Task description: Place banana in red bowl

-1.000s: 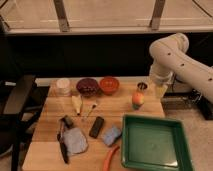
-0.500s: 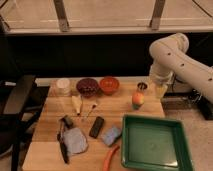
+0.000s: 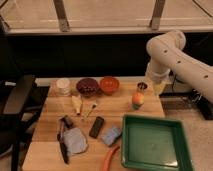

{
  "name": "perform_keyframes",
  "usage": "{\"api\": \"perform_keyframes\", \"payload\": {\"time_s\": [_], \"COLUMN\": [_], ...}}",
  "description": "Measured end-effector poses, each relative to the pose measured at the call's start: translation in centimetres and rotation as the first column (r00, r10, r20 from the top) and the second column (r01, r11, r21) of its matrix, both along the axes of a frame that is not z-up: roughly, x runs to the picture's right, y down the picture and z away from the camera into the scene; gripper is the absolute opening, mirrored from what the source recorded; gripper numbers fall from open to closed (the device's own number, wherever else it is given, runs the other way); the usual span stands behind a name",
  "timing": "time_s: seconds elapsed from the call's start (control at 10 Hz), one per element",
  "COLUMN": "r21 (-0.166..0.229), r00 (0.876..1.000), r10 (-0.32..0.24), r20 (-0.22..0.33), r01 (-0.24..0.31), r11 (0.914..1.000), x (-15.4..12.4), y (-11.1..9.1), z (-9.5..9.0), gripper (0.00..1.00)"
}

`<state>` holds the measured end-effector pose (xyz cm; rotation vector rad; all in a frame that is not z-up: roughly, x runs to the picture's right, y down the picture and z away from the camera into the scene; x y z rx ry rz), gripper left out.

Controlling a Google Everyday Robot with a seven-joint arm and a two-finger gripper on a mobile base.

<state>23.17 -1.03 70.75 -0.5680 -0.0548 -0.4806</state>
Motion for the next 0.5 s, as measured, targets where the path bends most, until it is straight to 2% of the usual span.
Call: {"api": "perform_keyframes", "payload": {"time_s": [0.1,0.2,0.3,0.4,0.5], "r21": [-0.003,-0.003,0.014,0.028,0.049], "r00": [0.996,0.978,0.937,0.903,0.851], "r10": [-0.068,-0.159,-0.253,-0.306,-0.361], "r20": [0.052,0.139,0.239,0.3,0.381], "r01": [0.068,0.16,0.257,0.312,0.371], "r11": [0.9977,0.987,0.9663,0.9496,0.9272], "x": [-1.0,-3.2,-5.9,-7.6,-10.0], "y": [-0.1,-0.3,-0.5,-0.6,-0.5], "z": [0.0,0.1,0.3,0.4,0.8], "gripper": [0.61,0.61,0.61,0.61,0.61]}}
